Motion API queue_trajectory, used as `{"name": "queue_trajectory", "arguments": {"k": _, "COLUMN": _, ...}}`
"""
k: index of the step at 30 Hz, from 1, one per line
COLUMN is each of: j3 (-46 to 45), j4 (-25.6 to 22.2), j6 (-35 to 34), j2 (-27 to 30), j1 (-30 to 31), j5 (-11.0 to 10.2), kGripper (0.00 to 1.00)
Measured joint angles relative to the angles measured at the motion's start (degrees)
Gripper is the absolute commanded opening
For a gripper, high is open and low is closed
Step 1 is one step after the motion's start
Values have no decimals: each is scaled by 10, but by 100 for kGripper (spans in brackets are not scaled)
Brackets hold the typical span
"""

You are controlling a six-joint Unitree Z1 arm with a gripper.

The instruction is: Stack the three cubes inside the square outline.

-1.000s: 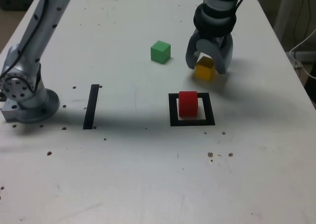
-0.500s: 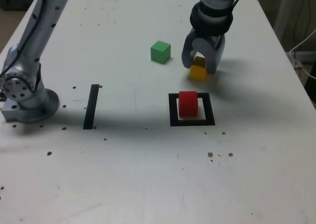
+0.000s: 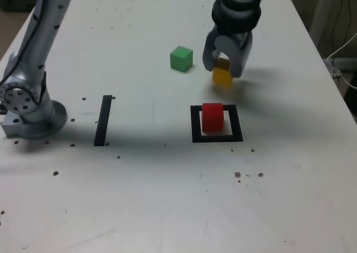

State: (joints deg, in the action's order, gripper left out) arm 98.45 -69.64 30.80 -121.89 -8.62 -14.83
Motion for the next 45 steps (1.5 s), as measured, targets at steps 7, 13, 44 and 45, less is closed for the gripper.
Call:
{"name": "queue_trajectory", "arguments": {"k": 7, "j3": 16, "j4": -54, "j6": -28, "j2": 47, "j1": 37, "j5": -5, "kGripper": 18}}
{"name": "queue_trajectory", "arguments": {"k": 13, "j3": -9, "j4": -69, "j6": -107, "j2": 62, "j1": 77, "j5": -6, "kGripper": 18}}
{"name": "queue_trajectory", "arguments": {"k": 44, "j3": -43, "j4": -91, "j6": -345, "j2": 91, "j1": 173, "j5": 22, "kGripper": 18}}
{"name": "queue_trajectory", "arguments": {"k": 45, "j3": -46, "j4": -90, "j6": -349, "j2": 91, "j1": 176, "j5": 19, "kGripper": 18}}
